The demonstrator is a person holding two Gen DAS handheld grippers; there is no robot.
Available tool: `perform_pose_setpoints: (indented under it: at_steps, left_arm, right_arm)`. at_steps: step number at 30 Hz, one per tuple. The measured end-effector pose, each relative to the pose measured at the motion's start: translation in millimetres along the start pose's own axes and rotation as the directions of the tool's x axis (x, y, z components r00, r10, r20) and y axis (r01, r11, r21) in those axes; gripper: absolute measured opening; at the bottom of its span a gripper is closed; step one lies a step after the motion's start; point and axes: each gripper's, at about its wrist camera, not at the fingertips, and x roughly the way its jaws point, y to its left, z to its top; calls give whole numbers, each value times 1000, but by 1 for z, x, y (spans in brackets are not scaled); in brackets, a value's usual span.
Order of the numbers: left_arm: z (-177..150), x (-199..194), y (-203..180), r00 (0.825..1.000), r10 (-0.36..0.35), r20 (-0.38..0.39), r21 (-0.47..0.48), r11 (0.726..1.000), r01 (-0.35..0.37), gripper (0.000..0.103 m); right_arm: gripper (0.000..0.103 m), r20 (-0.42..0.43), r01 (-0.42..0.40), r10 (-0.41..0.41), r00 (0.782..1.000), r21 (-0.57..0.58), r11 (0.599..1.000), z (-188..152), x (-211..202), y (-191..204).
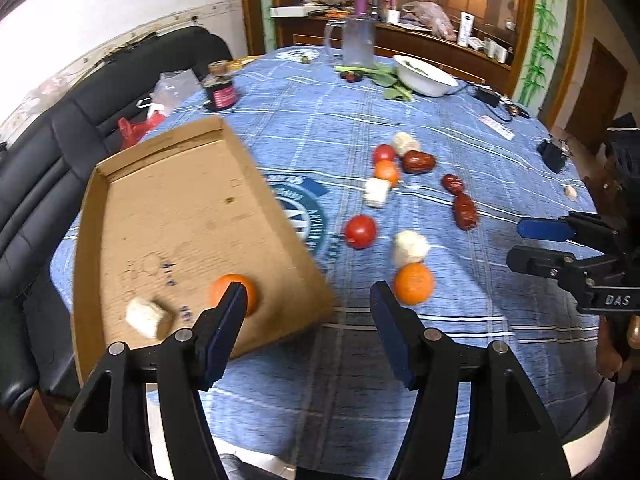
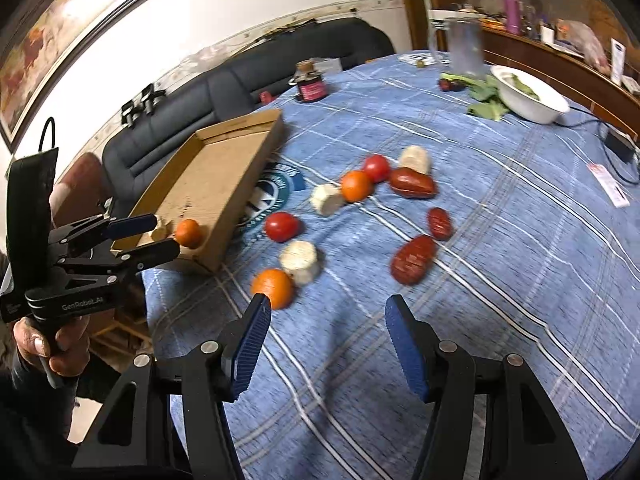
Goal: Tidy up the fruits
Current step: 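Withdraw both open tools from the tray back over the table, then grasp a mandarin with the left tool while the right tool grasps a red date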
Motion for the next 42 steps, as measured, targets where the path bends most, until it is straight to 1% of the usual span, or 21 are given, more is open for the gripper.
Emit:
perform_pose_setpoints:
  at_steps: [3, 11, 18, 26, 30, 32, 33, 34, 35, 36, 37, 38, 39, 42]
  left_arm:
    - [2, 2, -16, 999, -38, -5, 20, 999, 38, 63]
    - [4, 15, -54, 994, -105, -37, 59, 992, 107, 63]
    - [2, 36, -68, 989, -117, -90, 77, 989, 124, 63]
    - [1, 58, -69, 984, -123, -131, 66, 989, 133, 63]
    - [1, 68, -68, 983, -117, -144, 63, 990, 127, 63]
    - [2, 72, -71, 984, -105, -145, 74, 990, 117, 63]
    - [1, 74, -73, 985, -94, -145, 85, 991, 107, 62]
    - [0, 74, -74, 985, -92, -144, 91, 990, 106, 61]
    - [0, 75, -75, 985, -95, -143, 95, 989, 109, 52]
    - [-1, 76, -76, 984, -98, -146, 98, 989, 113, 48]
    - [-2, 75, -76, 987, -91, -134, 105, 989, 105, 44]
    - [-2, 75, -76, 987, -93, -133, 105, 989, 107, 36]
    - [-1, 74, -75, 987, -92, -130, 103, 989, 106, 31]
    - [0, 72, -68, 983, -123, -133, 76, 988, 134, 30]
  right_arm:
    - [61, 4, 15, -15, 1000, 18, 1000, -3, -4, -9]
    - [62, 12, 71, -72, 997, 33, 997, -3, -3, -26]
    - [62, 4, 82, -82, 997, 20, 996, 8, 14, -28]
    - [61, -22, 101, -101, 995, 12, 995, 24, 45, -31]
    - [60, -43, 97, -96, 995, 20, 995, 28, 62, -35]
    - [57, -54, 113, -112, 992, 10, 994, 29, 69, -35]
    - [49, -62, 124, -123, 990, 3, 992, 29, 73, -35]
    - [38, -72, 135, -135, 988, -3, 991, 28, 77, -34]
    - [35, -73, 152, -152, 986, -12, 988, 27, 78, -34]
    - [29, -63, 160, -161, 985, -20, 987, 26, 77, -33]
    - [28, -63, 154, -155, 986, -18, 988, 25, 75, -33]
    - [28, -59, 146, -147, 987, -11, 989, 25, 73, -34]
    - [28, -52, 147, -147, 988, -6, 989, 24, 71, -34]
    - [28, -32, 138, -138, 990, 11, 990, 23, 60, -35]
